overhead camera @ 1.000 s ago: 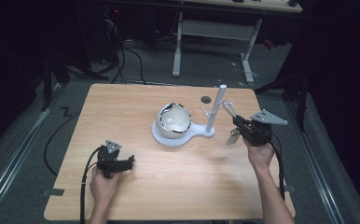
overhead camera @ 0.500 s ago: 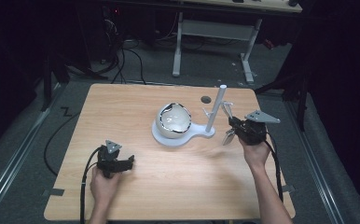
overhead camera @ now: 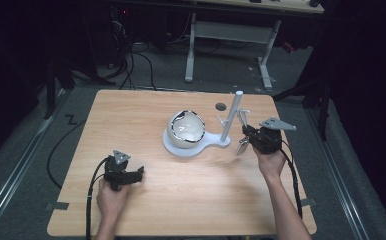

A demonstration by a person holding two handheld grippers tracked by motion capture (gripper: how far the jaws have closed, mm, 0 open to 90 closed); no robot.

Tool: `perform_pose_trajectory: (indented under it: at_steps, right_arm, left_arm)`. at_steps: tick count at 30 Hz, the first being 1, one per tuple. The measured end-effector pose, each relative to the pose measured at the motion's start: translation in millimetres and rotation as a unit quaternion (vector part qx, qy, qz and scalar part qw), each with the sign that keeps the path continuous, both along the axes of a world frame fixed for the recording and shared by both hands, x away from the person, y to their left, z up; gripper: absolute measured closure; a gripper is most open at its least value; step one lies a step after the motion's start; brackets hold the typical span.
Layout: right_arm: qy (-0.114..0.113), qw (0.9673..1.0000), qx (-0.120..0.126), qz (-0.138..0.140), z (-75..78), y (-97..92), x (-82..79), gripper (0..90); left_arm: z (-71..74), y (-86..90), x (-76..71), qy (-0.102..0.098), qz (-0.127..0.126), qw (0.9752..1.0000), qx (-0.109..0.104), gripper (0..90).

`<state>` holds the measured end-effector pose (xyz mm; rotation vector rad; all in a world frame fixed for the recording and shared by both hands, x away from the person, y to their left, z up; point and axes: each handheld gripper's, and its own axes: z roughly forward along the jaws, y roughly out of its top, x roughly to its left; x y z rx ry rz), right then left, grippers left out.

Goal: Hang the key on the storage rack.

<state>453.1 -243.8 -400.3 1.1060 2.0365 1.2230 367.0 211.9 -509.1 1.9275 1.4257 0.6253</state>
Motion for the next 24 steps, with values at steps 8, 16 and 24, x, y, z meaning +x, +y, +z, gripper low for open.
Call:
perform_pose_trajectory:
  at_steps: [8, 16, 24]
  right_arm:
    - [0.006, 0.9999, 0.009, -0.001, -4.4, 2.9, 5.4, 81.4]
    - [0.01, 0.9998, 0.016, -0.003, -6.7, 4.8, 8.0, 81.1]
    - [0.015, 0.9996, 0.024, -0.004, -9.4, 8.7, 13.2, 80.9]
  left_arm:
    - [0.0, 0.0, 0.0, 0.0, 0.0, 1.0, 0.0, 17.0]
    - [0.0, 0.0, 0.0, 0.0, 0.0, 1.0, 0.0, 17.0]
    - [0.0, 0.0, 0.0, 0.0, 0.0, 1.0, 0.0, 17.0]
